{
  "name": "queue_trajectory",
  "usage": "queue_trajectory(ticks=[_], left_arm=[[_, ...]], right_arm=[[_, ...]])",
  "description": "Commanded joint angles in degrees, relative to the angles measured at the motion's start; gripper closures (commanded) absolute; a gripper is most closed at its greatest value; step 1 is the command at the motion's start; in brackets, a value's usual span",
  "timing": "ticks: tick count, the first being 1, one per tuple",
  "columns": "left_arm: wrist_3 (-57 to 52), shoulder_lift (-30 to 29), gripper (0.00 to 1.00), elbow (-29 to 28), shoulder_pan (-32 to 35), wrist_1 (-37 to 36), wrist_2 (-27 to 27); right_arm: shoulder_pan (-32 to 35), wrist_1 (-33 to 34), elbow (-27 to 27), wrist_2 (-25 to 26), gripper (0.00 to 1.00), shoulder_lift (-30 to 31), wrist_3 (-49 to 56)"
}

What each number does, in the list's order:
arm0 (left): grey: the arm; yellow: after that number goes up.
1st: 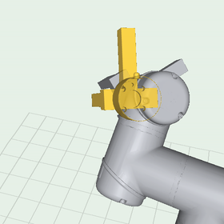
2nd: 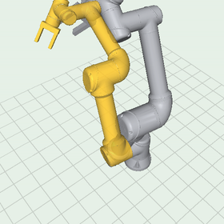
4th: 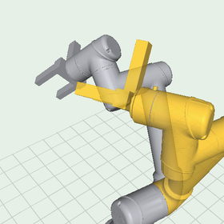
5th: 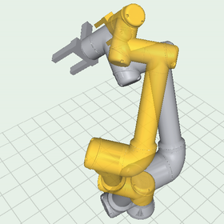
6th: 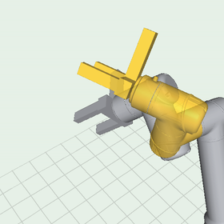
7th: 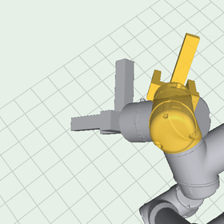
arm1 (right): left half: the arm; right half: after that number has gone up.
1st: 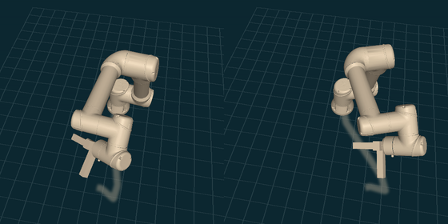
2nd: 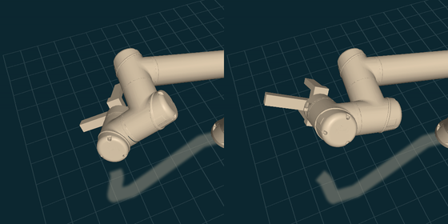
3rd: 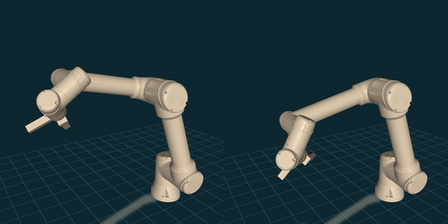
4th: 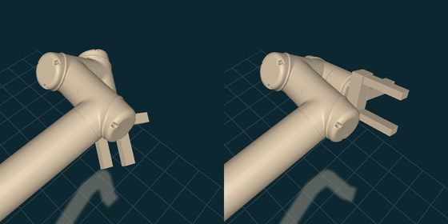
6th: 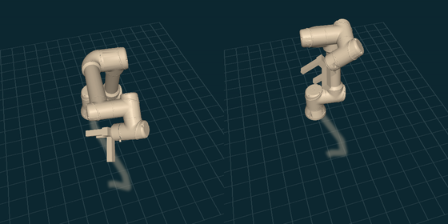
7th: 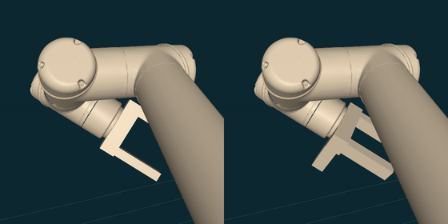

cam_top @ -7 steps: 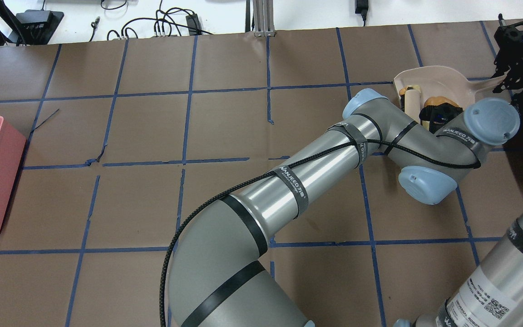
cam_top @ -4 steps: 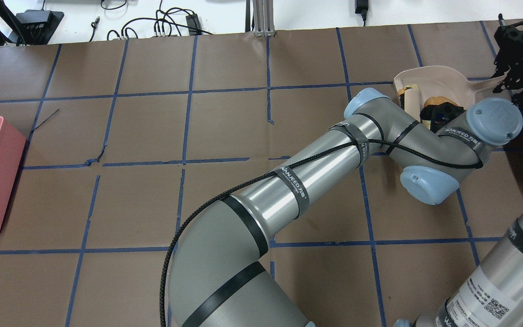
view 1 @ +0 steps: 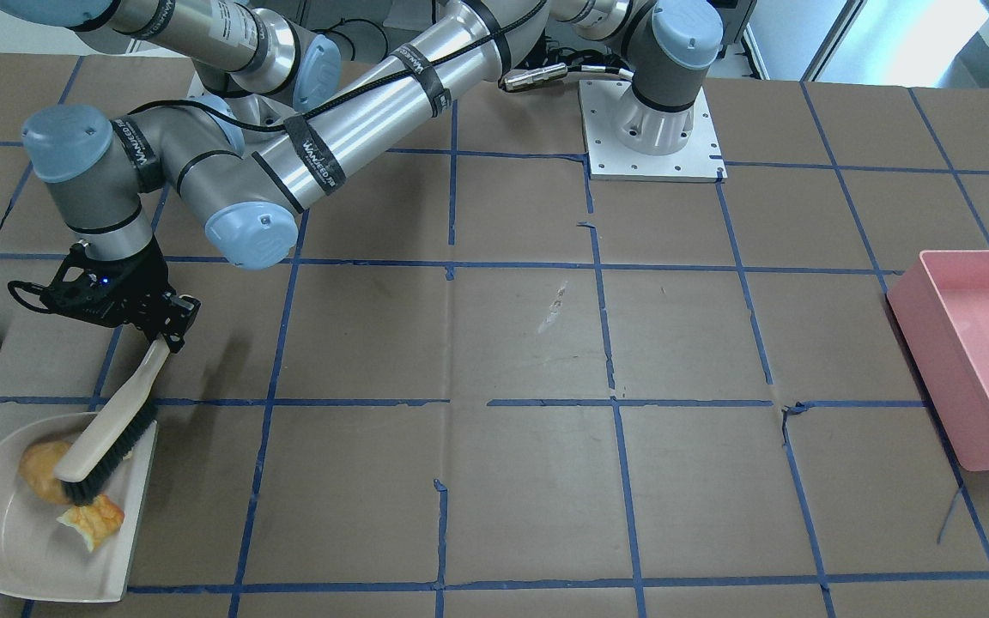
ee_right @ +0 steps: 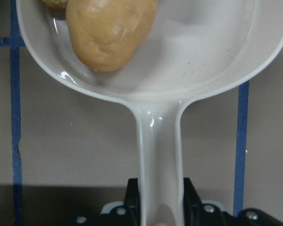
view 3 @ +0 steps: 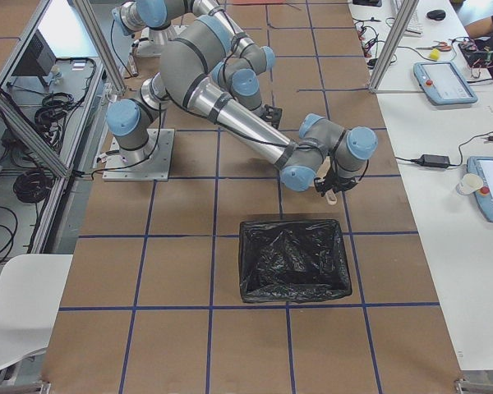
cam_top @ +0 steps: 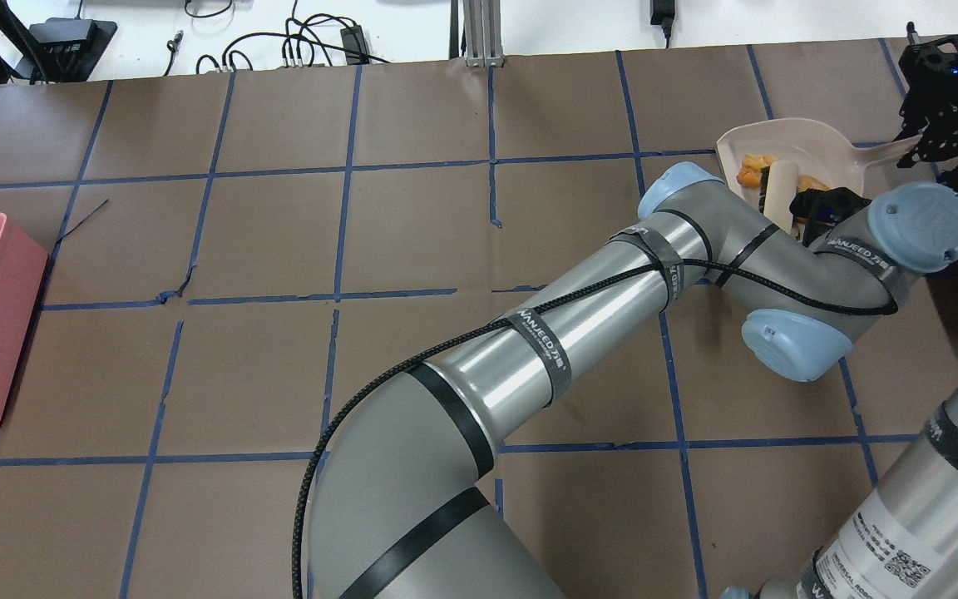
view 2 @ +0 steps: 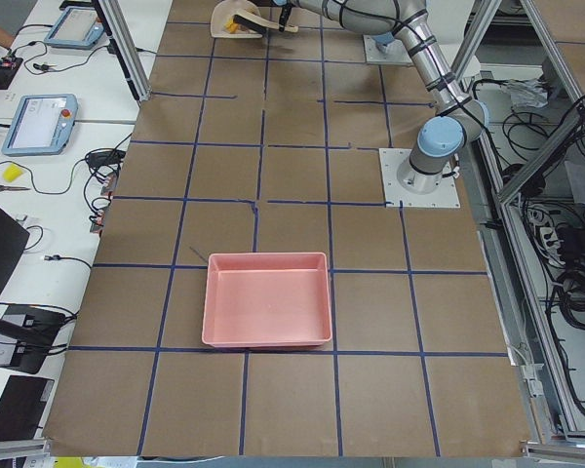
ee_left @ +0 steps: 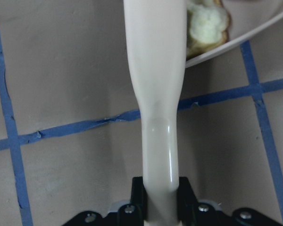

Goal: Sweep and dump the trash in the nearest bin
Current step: 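Keep brushing the remaining debris into the dustpan with the left gripper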

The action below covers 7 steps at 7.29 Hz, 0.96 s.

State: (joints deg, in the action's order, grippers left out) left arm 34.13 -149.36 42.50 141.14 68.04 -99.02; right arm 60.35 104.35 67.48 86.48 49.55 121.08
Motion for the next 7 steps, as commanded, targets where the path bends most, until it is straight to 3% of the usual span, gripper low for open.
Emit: queue_trajectory(ticks=[1, 7], left_arm=[[-3.54, 0.82, 0.97, -0.13, 0.36, -0.01, -0.91], [-4.07, 6.44, 0.96, 1.45, -2.26, 4.11, -0.83]], right_arm=[[0.03, -0.02, 0.02, 0.0, 1.0, 0.02, -0.05], [-0.23, 0.33, -0.25, -1.04, 1.0, 0.02, 0.04]])
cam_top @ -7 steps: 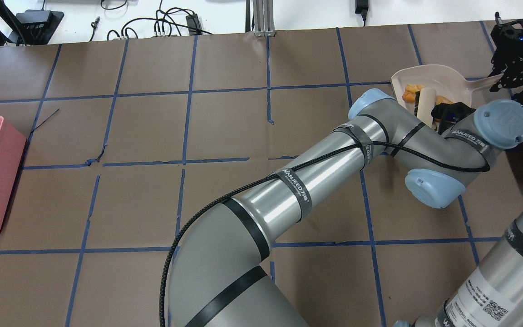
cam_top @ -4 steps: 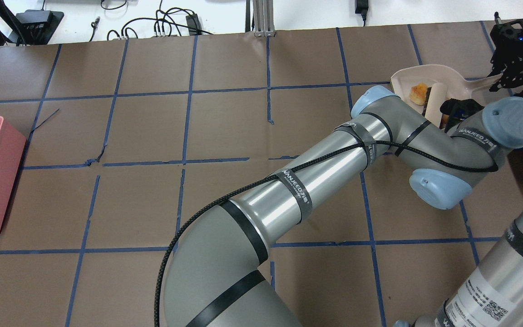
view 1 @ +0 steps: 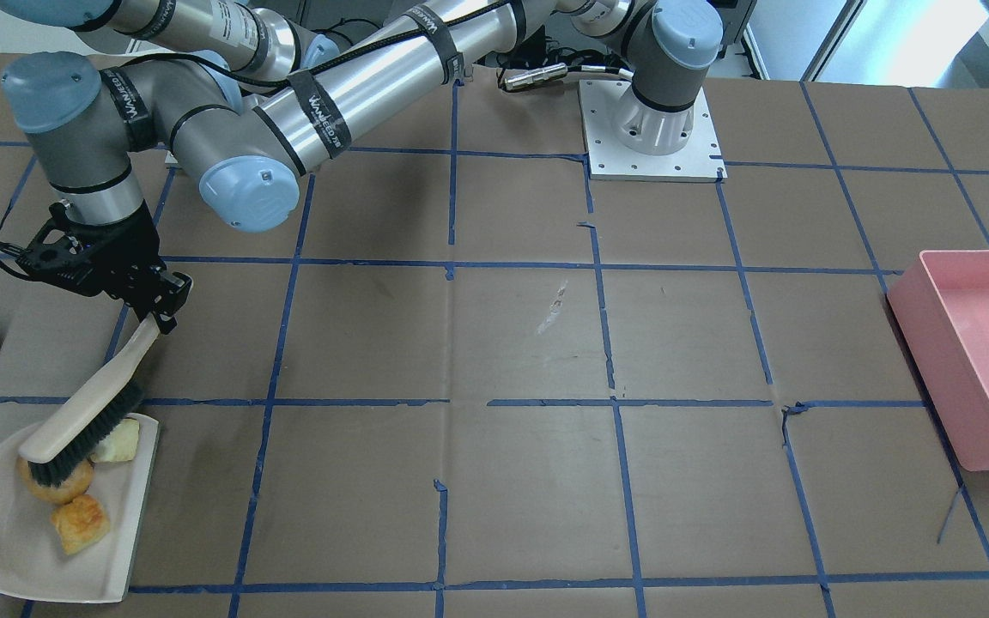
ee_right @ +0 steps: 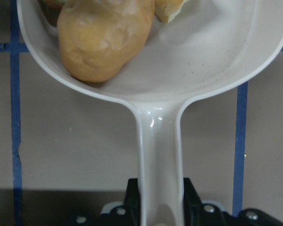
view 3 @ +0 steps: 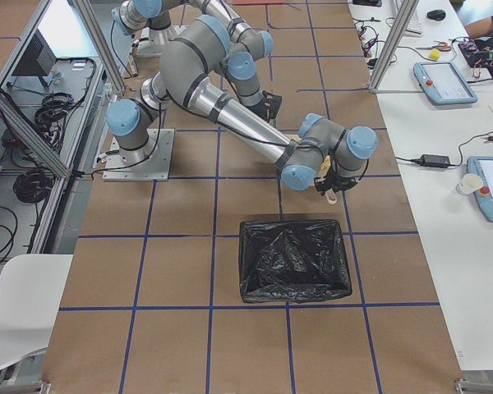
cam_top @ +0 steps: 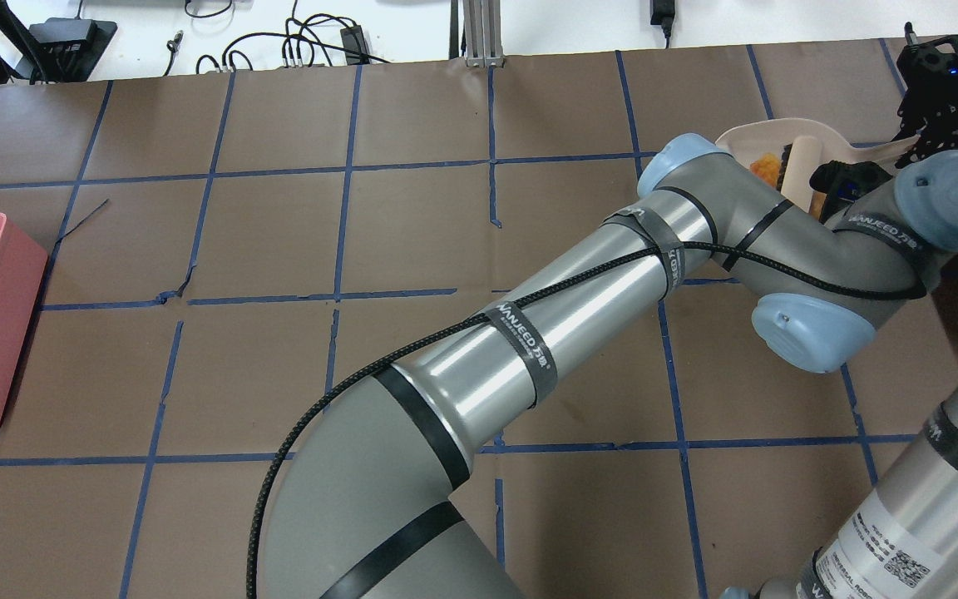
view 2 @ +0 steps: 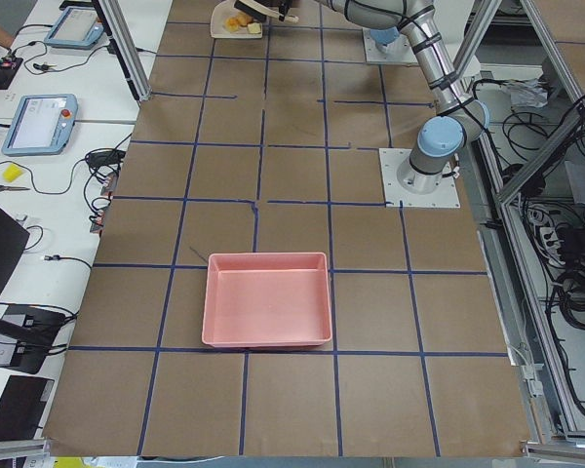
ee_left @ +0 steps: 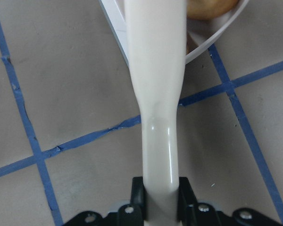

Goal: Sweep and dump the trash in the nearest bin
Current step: 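Lift the loaded dustpan with the right gripper while the left withdraws the brush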

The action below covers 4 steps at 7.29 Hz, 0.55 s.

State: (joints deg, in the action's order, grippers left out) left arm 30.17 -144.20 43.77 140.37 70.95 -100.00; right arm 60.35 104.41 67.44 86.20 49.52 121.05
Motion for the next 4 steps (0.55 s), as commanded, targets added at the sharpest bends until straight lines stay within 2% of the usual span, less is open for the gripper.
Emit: queue_trajectory(ticks=[1, 2, 4], left_arm=[[-0.29, 1.64, 0.96, 0.44, -3.33, 2.51, 0.68], [-0.29, 0.86, 0.96, 0.7, -3.78, 2.35, 0.86], [-4.3, 3.82, 0.96, 3.42, -6.31, 2.88, 1.9]], right_arm=[[-0.66, 0.45, -0.11, -3.29, 1.0, 0.05, 0.07], [-1.8, 0.1, -0.11, -6.1, 1.0, 0.14, 0.07], [-5.75, -3.66, -0.02, -12.69, 1.0, 0.22, 0.15]])
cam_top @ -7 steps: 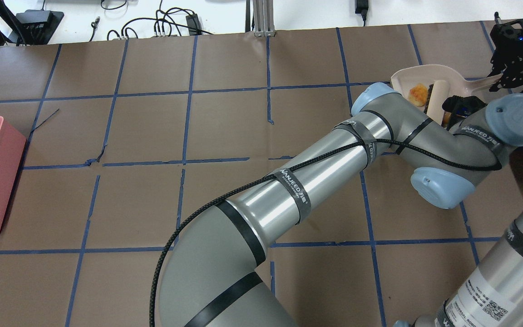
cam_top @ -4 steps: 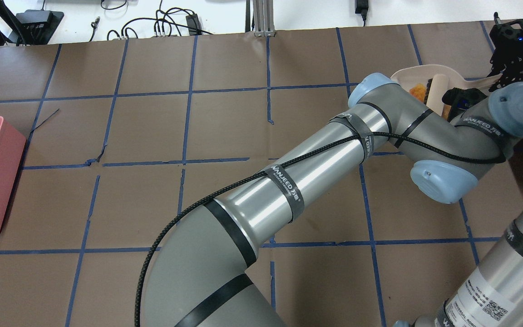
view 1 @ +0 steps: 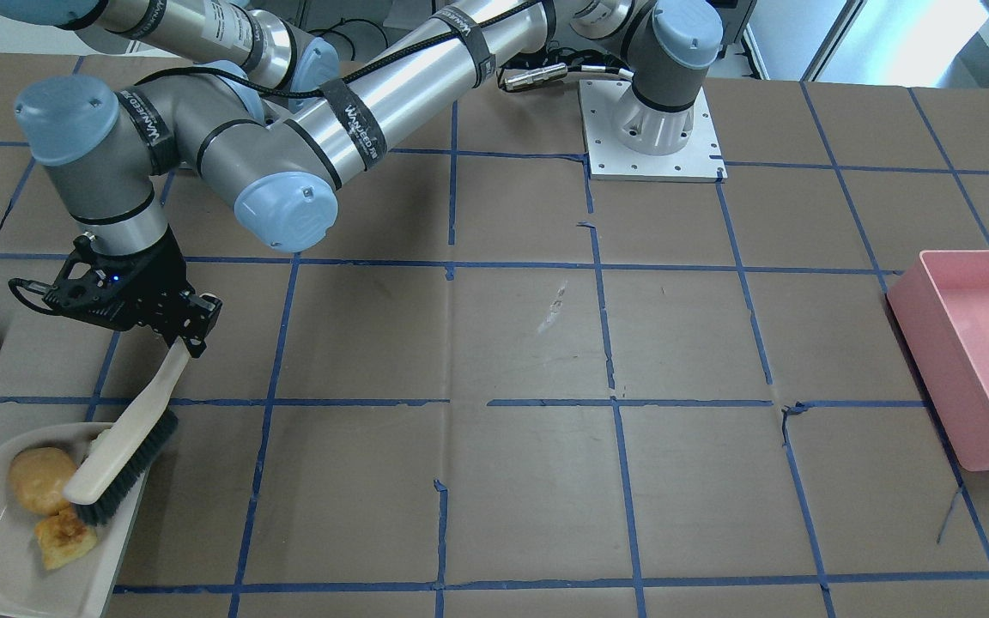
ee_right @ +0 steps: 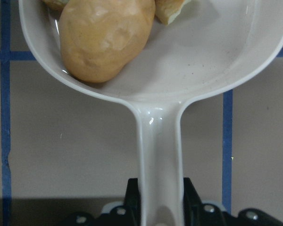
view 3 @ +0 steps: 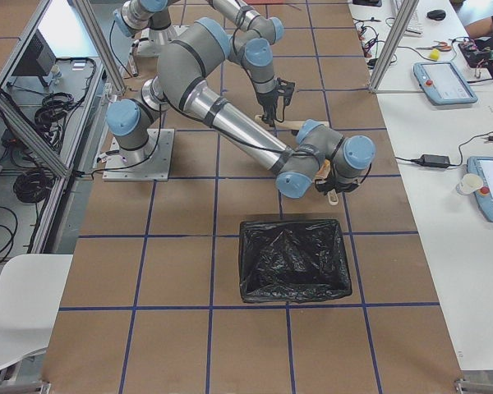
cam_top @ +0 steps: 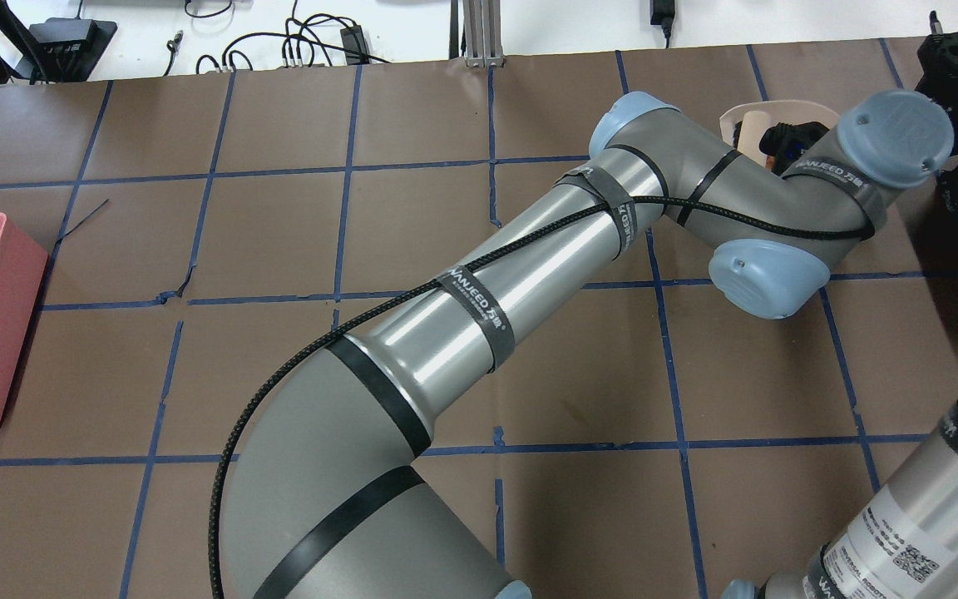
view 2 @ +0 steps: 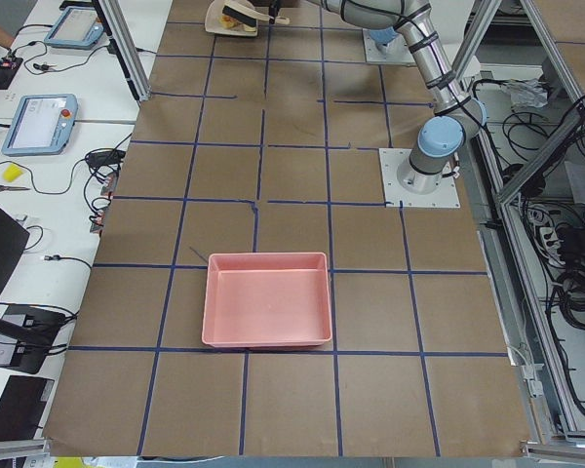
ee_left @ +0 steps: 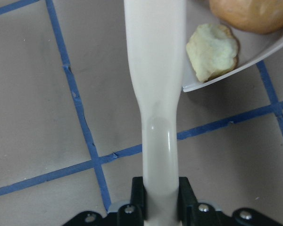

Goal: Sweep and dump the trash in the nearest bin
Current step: 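Lift the loaded dustpan with the right gripper while the left withdraws the brush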

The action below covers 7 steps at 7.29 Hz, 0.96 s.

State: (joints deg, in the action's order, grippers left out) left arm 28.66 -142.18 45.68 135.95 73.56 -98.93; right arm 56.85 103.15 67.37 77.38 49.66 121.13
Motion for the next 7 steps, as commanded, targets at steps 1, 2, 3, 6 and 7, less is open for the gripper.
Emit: queue_trajectory(ticks=[1, 2, 3, 6, 7], left_arm=[[-3.26, 4.08, 0.96, 3.43, -5.57, 0.71, 2.58], [-4.65, 6.97, 0.96, 6.49, -8.74, 2.28, 2.6], [-5.28, 10.92, 0.96, 10.53, -12.34, 2.9, 2.69], [-6.76, 21.73, 0.97, 27.47, -24.03, 2.21, 6.35], [-9.99, 26.9, 0.97, 35.01, -27.63, 1.34, 6.9]], right_arm=[[-4.45, -4.26, -0.14, -5.73, 1.0, 0.52, 0.15], [-5.86, -6.37, -0.31, -7.67, 1.0, 2.7, 0.07], [-8.57, -6.65, -0.4, -9.25, 1.0, 4.63, -1.41], [-21.03, -11.73, -0.58, -14.26, 1.0, 7.99, -4.76], [-24.56, -11.4, -1.53, -13.58, 1.0, 8.17, -8.33]])
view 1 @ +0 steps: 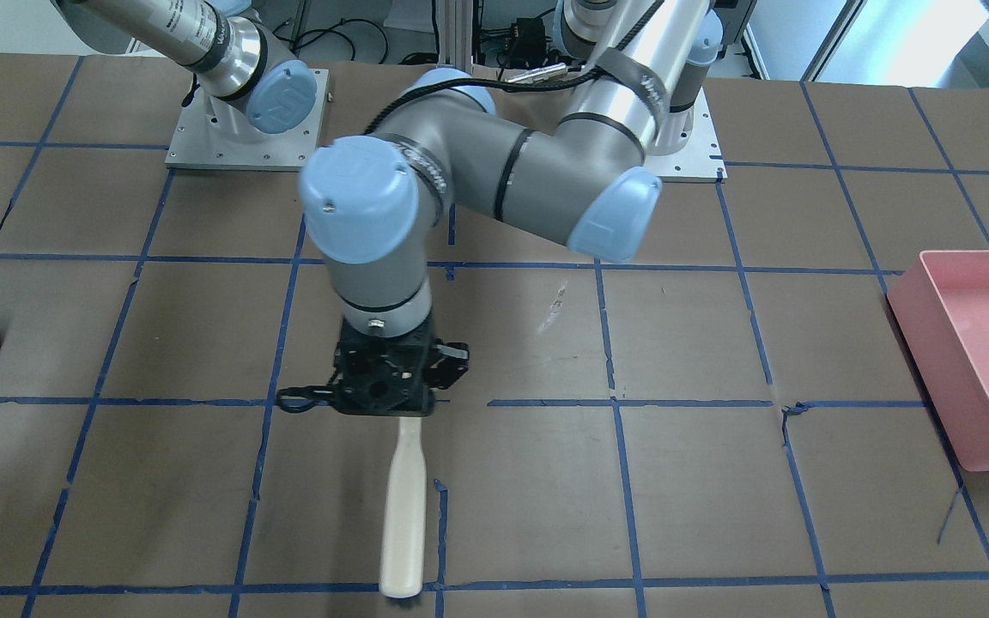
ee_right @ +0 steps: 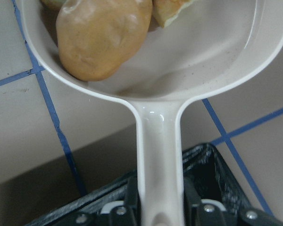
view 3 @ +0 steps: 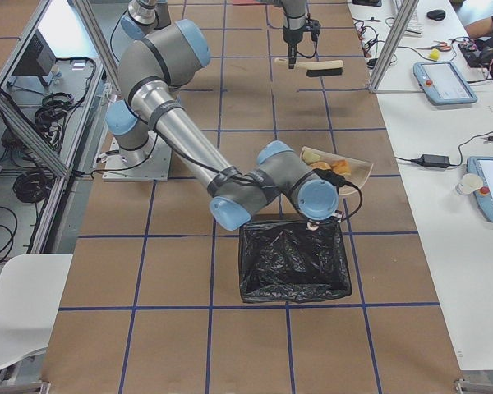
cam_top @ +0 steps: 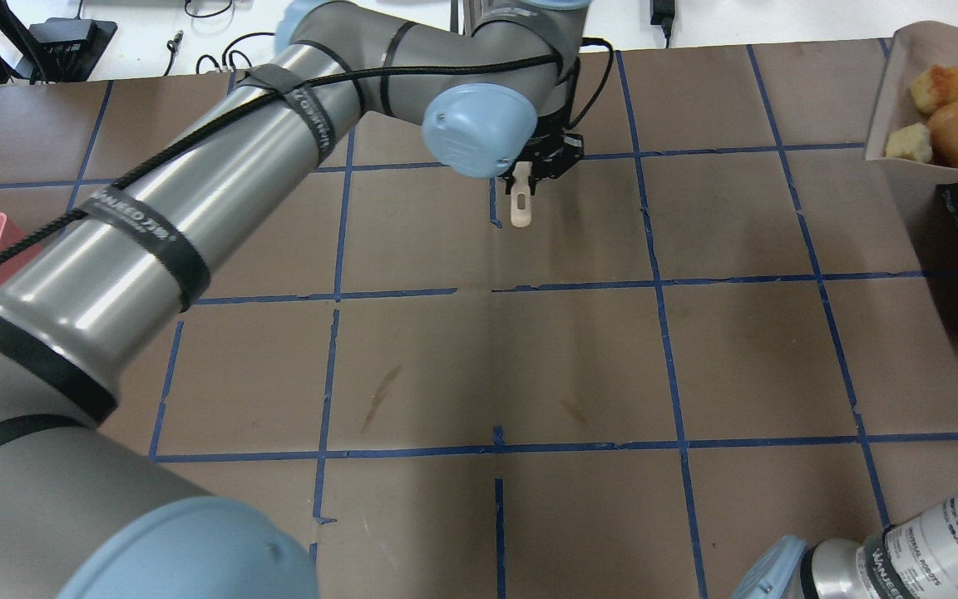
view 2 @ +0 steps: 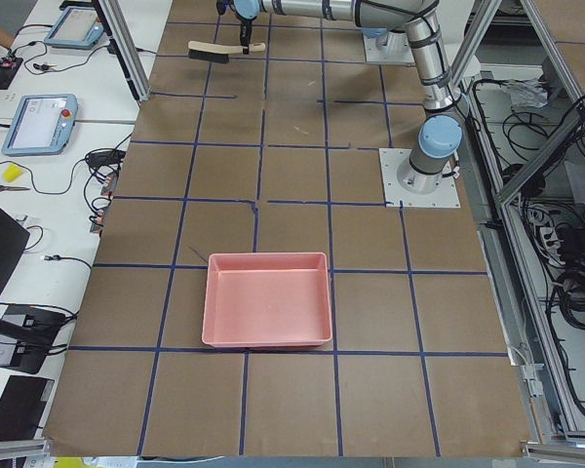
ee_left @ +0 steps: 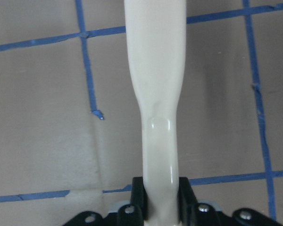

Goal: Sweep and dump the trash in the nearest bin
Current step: 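Lift the loaded dustpan with the right gripper while the left withdraws the brush, then lower the white brush onto the table center with the left gripper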

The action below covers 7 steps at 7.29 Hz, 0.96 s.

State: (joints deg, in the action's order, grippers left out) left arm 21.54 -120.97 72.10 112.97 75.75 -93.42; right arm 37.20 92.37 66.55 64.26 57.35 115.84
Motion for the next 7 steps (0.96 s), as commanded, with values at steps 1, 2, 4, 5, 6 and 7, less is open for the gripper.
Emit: queue_trajectory(ticks=[1, 2, 4, 5, 6, 7], left_arm=[[-8.04, 10.96, 0.97, 18.16, -7.65, -4.87, 1.31], [-11.74, 14.67, 0.97, 26.96, -11.51, -13.27, 1.31], [-18.44, 19.52, 0.97, 37.12, -17.41, -18.0, 1.49], [-20.55, 20.93, 0.97, 38.89, -18.22, -16.96, 1.32], [-21.61, 22.95, 0.97, 40.82, -17.79, -16.69, 0.88], [-23.19, 23.4, 0.97, 43.19, -18.14, -16.95, 1.05]], right_arm=[[-7.64, -0.27, -2.89, 3.55, 1.0, 0.31, -3.42], [-10.28, -0.26, -5.09, 6.29, 1.0, -0.3, -3.34], [-11.88, 0.09, -7.31, 11.12, 1.0, -1.28, -2.56], [-12.06, 2.26, -7.31, 16.11, 1.0, -0.67, -1.77], [-11.63, 4.03, -7.05, 19.12, 1.0, -0.49, -1.58], [-10.49, 7.18, -6.79, 23.32, 1.0, -0.66, 2.6]])
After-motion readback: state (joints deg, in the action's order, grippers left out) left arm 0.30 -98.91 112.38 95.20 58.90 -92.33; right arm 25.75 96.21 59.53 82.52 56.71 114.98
